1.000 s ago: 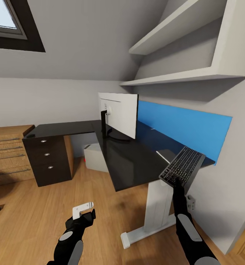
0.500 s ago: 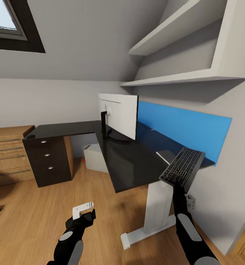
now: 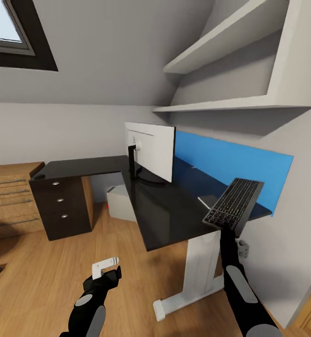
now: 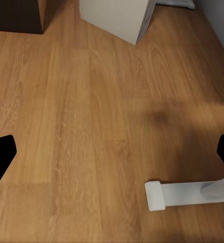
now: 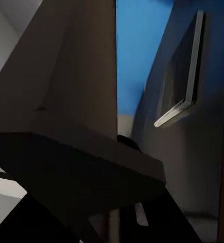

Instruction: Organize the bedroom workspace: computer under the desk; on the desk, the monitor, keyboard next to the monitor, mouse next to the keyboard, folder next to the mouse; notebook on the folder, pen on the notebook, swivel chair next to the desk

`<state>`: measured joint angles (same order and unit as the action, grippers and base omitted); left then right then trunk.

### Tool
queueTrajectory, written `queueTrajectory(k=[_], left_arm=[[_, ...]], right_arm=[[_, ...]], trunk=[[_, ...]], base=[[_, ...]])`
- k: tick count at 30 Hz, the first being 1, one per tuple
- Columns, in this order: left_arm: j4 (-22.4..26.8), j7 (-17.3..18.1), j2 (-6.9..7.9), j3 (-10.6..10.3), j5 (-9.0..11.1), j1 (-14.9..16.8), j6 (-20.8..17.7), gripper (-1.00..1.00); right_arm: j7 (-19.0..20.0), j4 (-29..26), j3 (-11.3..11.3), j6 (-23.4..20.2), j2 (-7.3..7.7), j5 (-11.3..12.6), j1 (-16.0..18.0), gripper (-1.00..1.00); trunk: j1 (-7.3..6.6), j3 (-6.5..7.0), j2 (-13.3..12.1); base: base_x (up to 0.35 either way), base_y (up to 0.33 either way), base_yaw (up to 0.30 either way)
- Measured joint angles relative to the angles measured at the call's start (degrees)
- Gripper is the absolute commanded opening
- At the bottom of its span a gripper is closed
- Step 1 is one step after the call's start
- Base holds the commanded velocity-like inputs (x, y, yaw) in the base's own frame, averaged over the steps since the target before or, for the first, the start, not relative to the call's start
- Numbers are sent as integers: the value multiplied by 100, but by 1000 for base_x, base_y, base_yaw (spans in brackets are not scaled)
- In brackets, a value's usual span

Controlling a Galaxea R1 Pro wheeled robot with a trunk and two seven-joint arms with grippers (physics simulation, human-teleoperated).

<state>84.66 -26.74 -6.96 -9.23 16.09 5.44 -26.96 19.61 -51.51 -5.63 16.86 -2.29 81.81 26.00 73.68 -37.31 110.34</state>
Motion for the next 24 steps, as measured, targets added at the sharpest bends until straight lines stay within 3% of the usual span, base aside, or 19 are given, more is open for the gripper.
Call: queueTrajectory(k=[7,9,11,15,19,24], left_arm=[[-13,1,6,0,1,0,-8,100],[-25,8,8,0,1,4,-9,100],[-92,10,8,0,-1,3,-7,100],[-179,12,9,0,-5,3,-5,100],[-190,12,9,0,-7,0,-8,100],[-193,12,9,8,-8,2,-9,100]], right_arm=[[-1,-369,107,-457,-14,4,-172,-100],[-43,-722,146,-575,-25,12,-381,-100],[-245,-1086,229,-619,-29,24,-588,-100],[-1029,-2094,420,-784,-40,57,-1156,-100],[-1395,-2613,474,-883,-56,69,-1426,-100],[-1511,-2826,619,-1062,-50,67,-1502,-100]], trunk=[[-1,0,-1],[-1,0,-1],[-1,0,-1],[2,0,-1],[3,0,-2],[3,0,-2]], base=[[0,0,0],[0,0,0],[-2,0,0],[-171,0,0],[-300,0,0],[-331,0,0]])
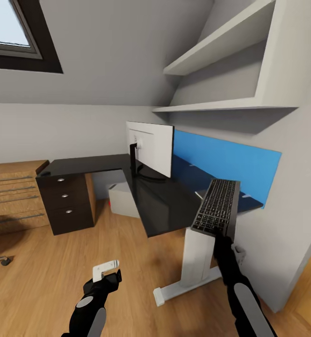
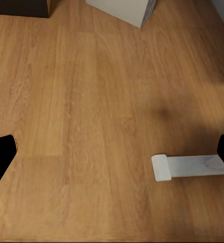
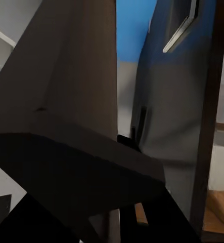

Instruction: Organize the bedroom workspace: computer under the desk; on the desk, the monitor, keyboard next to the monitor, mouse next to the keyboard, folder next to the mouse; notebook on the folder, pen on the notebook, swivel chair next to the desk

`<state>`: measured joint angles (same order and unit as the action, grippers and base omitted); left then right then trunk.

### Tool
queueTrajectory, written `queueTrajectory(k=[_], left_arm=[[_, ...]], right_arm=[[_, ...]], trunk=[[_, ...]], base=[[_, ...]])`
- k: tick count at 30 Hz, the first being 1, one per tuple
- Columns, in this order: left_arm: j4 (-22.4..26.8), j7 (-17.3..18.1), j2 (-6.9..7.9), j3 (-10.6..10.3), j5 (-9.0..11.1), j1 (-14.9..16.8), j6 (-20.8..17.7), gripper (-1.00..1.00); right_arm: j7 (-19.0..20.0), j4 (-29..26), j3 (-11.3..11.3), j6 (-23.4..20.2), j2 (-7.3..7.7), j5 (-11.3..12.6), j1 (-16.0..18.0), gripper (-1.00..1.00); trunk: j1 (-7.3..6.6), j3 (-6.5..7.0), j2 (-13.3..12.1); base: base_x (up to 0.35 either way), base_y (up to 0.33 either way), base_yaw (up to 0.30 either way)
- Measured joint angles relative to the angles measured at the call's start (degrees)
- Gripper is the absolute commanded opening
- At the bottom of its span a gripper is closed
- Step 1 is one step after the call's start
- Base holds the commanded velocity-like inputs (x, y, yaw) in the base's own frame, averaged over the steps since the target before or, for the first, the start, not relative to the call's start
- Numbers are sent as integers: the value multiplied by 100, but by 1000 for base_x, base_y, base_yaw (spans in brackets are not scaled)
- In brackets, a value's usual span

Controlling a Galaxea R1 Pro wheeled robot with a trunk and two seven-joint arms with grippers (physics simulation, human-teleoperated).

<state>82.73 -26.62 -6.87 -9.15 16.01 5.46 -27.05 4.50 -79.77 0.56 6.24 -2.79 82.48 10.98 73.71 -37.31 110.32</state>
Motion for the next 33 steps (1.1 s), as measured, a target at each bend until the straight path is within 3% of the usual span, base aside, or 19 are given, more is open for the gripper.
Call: queueTrajectory(k=[9,23,29,33], left_arm=[[0,-6,0,1,0,1,0,100],[5,-11,0,0,-1,-1,7,100],[19,-27,0,-6,0,1,10,100],[19,-33,0,-7,0,0,9,100]], right_arm=[[35,-70,152,-276,15,-27,-20,-100],[84,-47,237,-270,-12,-34,-29,-100],[70,-42,274,-259,-21,-53,-28,-100],[62,-40,471,-260,-15,-58,-28,-100]], trunk=[[0,0,0],[-1,0,0],[-135,134,-239],[-223,229,-399]], base=[[-336,0,0],[-313,0,6],[-42,0,175],[-4,0,215]])
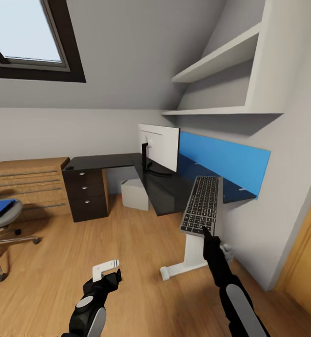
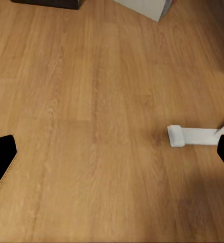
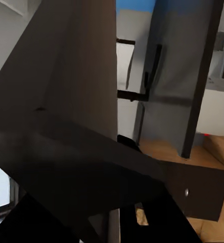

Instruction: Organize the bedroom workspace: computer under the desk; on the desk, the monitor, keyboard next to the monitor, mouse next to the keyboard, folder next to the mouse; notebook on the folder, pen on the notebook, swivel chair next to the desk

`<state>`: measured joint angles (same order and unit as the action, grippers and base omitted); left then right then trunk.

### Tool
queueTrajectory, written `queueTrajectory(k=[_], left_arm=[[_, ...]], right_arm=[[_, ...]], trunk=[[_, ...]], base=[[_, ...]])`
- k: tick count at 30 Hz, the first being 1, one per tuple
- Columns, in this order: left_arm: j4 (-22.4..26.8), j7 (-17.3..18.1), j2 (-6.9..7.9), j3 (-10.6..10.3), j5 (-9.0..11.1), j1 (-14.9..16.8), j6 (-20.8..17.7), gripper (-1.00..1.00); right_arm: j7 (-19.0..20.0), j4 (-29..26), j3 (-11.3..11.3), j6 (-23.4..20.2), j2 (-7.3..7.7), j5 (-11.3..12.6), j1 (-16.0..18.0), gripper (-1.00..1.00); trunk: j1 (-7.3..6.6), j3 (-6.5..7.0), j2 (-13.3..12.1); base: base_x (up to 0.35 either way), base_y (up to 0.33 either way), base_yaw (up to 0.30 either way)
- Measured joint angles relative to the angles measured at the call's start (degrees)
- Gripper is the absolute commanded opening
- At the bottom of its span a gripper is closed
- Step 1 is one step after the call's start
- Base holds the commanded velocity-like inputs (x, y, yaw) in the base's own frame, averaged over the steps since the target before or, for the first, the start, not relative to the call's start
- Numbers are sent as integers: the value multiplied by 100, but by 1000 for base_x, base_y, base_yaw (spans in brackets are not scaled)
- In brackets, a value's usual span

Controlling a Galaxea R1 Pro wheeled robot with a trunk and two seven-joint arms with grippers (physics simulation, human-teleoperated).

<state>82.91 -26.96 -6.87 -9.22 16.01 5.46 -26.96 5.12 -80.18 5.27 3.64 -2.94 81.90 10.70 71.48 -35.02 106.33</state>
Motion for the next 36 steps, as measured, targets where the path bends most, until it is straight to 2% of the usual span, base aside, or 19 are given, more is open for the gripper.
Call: queueTrajectory(k=[4,11,16,30,36], left_arm=[[0,-1,0,5,0,2,0,100],[-11,-1,0,20,6,-1,-8,100],[-17,-1,0,20,2,-1,-9,100],[-17,-1,0,32,9,2,-9,100],[-17,4,0,34,9,-2,-9,100]], right_arm=[[-6,2,136,4,1,-4,0,-100],[-8,25,211,0,-3,2,0,-100],[-14,35,553,3,1,-14,0,-100],[-94,98,709,-7,-3,-4,-1,-100],[-295,269,926,-28,0,4,-1,-100]], trunk=[[-88,95,-160],[-242,262,-441],[-352,380,-642],[-659,708,-1204],[-791,846,-1445]], base=[[-1,0,219],[0,0,220],[0,0,226],[0,0,230],[0,0,238]])
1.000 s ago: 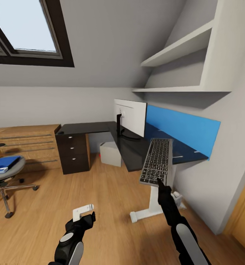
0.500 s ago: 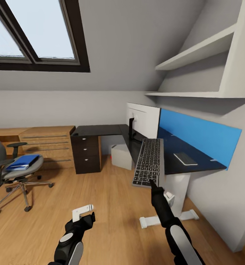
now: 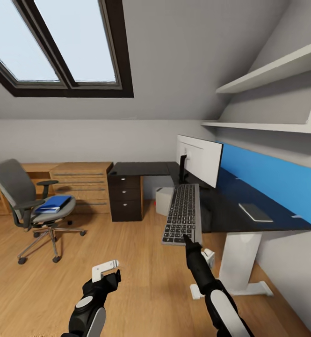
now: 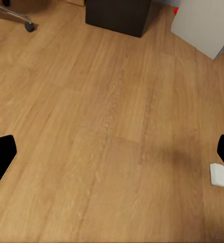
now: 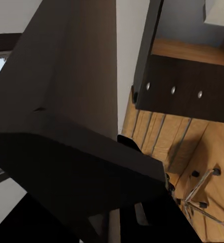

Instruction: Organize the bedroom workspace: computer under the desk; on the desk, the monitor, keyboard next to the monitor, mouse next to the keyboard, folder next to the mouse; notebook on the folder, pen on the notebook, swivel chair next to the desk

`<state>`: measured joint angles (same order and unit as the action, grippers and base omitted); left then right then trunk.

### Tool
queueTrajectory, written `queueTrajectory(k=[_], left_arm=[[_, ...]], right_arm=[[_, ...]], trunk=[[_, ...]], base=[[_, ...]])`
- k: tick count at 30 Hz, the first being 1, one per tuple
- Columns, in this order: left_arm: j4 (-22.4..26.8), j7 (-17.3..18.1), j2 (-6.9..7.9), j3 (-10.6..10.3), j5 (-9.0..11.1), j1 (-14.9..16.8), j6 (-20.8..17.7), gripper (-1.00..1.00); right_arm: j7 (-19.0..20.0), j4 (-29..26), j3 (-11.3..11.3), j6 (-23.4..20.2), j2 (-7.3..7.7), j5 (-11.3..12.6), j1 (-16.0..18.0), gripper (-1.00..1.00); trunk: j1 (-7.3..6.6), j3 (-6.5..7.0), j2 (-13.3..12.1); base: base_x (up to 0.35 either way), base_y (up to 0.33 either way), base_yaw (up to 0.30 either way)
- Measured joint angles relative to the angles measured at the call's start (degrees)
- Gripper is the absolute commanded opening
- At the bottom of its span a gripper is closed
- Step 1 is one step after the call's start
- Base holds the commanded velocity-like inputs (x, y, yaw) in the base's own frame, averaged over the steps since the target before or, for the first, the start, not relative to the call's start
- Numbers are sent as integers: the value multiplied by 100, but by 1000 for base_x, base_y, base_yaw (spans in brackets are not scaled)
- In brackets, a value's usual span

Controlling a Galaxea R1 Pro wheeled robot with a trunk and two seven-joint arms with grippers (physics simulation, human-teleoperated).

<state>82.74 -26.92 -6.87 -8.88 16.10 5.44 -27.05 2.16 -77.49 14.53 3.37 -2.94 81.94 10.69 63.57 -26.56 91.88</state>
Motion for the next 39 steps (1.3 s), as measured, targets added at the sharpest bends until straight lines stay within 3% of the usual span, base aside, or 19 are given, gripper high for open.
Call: queueTrajectory(k=[7,23,32,39], left_arm=[[0,27,0,1,3,2,-5,100],[-1,39,0,10,8,2,-9,100],[-2,25,0,1,2,0,-8,100],[-2,29,0,-11,1,-1,-8,100]], right_arm=[[-38,22,42,-3,2,-5,0,-100],[-41,15,18,-3,24,-8,0,-100],[-36,3,-25,-2,77,-14,-1,-100],[-33,4,-221,13,99,-14,-1,-100]], trunk=[[-156,158,-281],[-509,505,-922],[-707,670,-1284],[-860,796,-1564]], base=[[70,0,243],[316,0,234],[330,0,34],[330,0,1]])
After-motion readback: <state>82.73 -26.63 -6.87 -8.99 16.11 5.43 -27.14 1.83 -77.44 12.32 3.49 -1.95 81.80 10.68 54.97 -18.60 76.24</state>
